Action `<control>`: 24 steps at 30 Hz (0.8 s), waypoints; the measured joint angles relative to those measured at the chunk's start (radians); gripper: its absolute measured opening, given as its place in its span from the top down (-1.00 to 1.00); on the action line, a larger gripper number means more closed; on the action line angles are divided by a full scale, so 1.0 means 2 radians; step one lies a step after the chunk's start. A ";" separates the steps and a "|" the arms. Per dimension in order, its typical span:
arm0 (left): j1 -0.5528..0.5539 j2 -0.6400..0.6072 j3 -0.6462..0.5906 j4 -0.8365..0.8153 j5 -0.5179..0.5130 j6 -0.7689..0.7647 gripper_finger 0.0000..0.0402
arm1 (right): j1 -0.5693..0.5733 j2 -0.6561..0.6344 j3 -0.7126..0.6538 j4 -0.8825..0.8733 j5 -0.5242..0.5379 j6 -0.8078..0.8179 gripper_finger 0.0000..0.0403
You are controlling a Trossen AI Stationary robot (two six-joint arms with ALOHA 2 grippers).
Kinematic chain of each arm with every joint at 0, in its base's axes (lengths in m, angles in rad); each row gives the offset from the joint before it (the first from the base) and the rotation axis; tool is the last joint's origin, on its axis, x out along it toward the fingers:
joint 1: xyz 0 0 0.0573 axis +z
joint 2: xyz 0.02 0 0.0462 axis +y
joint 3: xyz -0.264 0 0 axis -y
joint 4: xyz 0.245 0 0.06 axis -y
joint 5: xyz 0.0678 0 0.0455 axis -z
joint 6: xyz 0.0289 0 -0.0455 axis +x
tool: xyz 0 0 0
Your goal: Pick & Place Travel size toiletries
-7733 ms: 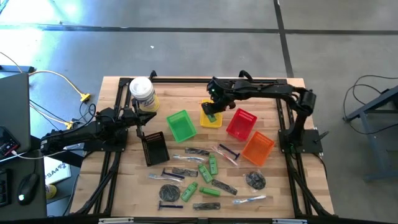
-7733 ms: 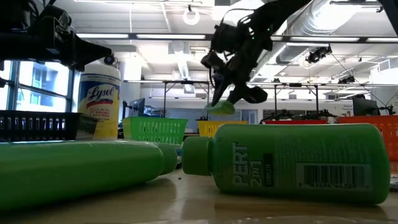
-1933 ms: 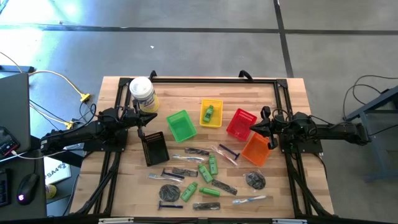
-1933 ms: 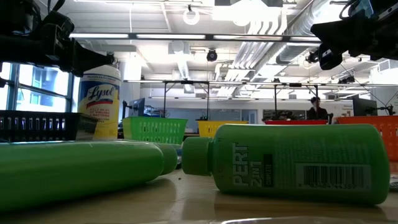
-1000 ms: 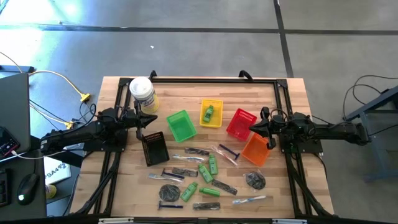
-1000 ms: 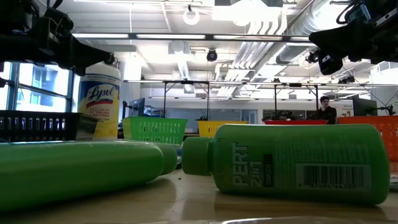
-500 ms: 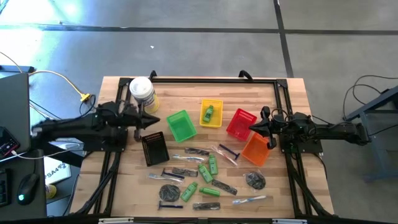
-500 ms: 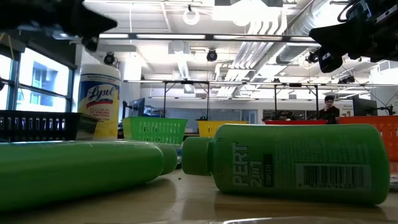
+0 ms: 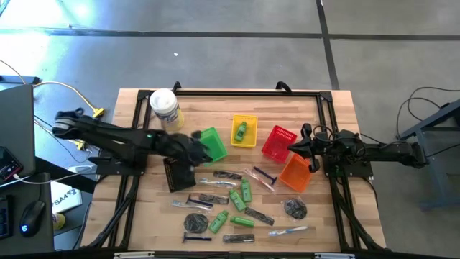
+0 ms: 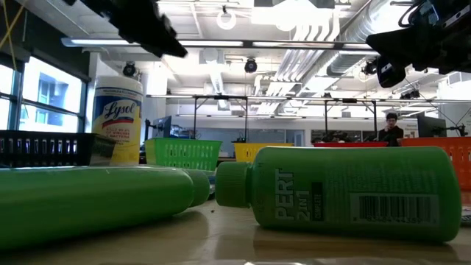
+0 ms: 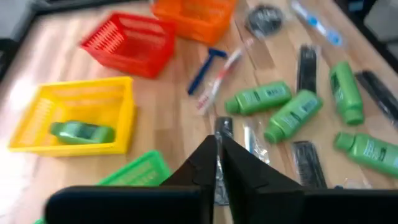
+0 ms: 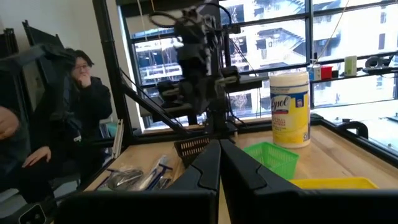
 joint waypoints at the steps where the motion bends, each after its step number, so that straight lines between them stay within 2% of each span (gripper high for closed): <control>1: -0.008 0.021 0.012 -0.004 -0.001 0.000 0.81 | 0.000 0.000 0.000 -0.002 0.000 0.000 0.99; 5: -0.041 0.104 0.061 -0.048 -0.002 -0.004 0.51 | 0.000 0.000 0.000 -0.004 -0.001 0.005 0.99; 8: -0.054 0.155 0.096 -0.090 -0.021 -0.027 0.29 | 0.000 0.000 0.000 -0.004 -0.014 0.006 0.99; 11: -0.057 0.197 0.126 -0.126 -0.029 -0.035 0.15 | 0.000 0.000 0.000 -0.004 -0.023 0.006 0.99; 19: -0.056 0.251 0.139 -0.154 0.018 -0.047 0.11 | 0.000 0.000 0.000 -0.006 -0.023 0.005 0.99; 24: -0.056 0.272 0.139 -0.158 0.026 -0.050 0.11 | 0.000 0.000 0.000 -0.007 -0.023 0.004 0.99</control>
